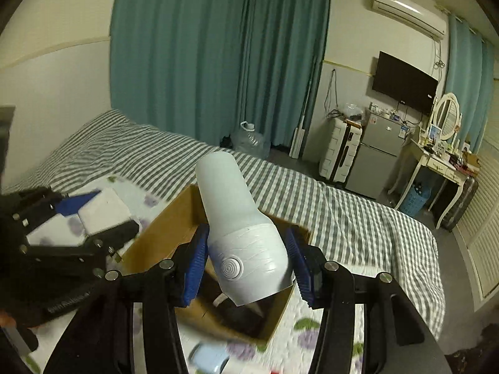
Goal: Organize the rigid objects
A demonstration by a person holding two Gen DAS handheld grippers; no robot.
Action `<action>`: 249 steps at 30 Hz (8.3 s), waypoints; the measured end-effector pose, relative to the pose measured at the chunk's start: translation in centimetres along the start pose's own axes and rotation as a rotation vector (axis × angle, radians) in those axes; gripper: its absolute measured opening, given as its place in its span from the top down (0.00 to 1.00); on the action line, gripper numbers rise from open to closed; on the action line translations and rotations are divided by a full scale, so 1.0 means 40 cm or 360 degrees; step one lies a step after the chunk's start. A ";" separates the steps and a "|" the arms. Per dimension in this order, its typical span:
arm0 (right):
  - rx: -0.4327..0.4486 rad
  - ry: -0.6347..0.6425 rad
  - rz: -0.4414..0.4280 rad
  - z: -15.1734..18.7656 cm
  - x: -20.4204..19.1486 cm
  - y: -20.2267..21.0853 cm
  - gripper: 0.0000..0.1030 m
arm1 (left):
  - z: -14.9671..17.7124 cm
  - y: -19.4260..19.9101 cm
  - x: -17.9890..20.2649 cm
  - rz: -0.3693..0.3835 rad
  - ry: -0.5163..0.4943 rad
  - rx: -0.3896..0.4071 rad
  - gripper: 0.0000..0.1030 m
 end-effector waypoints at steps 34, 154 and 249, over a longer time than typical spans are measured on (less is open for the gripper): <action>-0.0129 -0.0043 -0.0005 0.111 0.104 0.072 0.15 | 0.113 0.119 -0.005 -0.0125 0.0058 -0.0084 0.35; -0.0183 -0.0366 -0.0045 0.112 0.090 -0.291 0.24 | 0.061 -0.140 0.030 0.0097 -0.0038 -0.0084 0.36; 0.0178 -0.0400 0.0291 0.266 0.022 0.196 0.00 | 0.217 0.259 0.047 -0.0117 0.0098 0.0339 0.23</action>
Point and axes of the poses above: each gripper's, at about its wrist camera, not at the fingertips, and y roughly against the way its jaws point, x to its right, z to its underside, the point moved 5 cm from there along -y, roughly the way its jaws point, and after that the axes turned 2 degrees about -y, right-handed, at the moved point
